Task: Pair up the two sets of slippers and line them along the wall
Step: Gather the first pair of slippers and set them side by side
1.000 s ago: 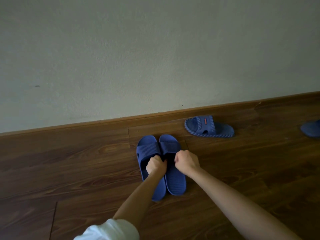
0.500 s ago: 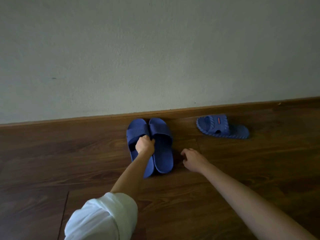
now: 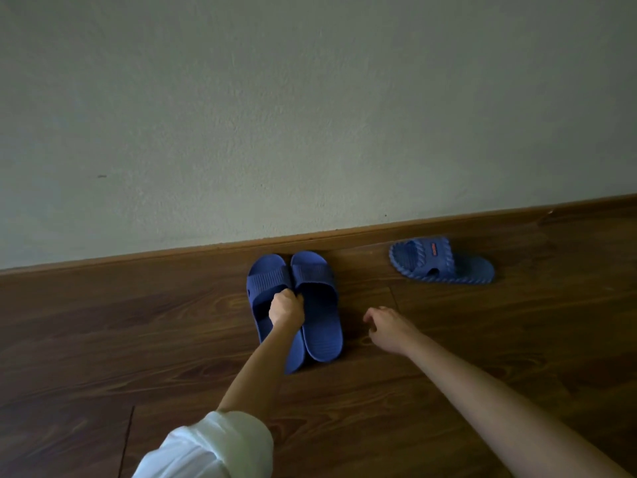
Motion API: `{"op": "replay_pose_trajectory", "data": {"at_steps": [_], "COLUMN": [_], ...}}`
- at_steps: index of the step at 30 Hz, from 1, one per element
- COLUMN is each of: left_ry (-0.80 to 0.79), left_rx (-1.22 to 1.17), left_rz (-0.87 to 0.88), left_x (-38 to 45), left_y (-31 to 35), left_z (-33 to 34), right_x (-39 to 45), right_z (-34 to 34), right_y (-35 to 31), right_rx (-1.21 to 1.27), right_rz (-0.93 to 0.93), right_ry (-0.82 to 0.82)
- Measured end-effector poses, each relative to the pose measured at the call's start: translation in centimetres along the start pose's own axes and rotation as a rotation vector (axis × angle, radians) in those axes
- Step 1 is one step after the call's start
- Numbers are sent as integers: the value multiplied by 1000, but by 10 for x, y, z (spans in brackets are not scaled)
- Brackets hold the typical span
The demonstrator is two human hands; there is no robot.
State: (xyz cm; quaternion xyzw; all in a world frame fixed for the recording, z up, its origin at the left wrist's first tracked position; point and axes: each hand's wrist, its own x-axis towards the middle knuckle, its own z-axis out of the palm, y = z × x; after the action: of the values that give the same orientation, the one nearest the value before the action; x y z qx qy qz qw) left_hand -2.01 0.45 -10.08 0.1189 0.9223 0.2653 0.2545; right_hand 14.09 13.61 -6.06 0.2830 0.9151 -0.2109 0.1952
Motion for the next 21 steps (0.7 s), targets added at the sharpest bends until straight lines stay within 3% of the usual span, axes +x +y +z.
{"op": "replay_pose_trajectory", "data": {"at_steps": [6, 21], "left_ry": [-32, -55], "left_rx": [88, 199], "left_rz": [75, 73], "left_x": [1, -4], "left_y": [3, -5], "left_z": [3, -15], "right_x": [-2, -6], "right_z": [2, -2], "right_y": [-2, -3], "right_rx": [3, -20], "right_rz": [-4, -32], "right_ry": [3, 28]}}
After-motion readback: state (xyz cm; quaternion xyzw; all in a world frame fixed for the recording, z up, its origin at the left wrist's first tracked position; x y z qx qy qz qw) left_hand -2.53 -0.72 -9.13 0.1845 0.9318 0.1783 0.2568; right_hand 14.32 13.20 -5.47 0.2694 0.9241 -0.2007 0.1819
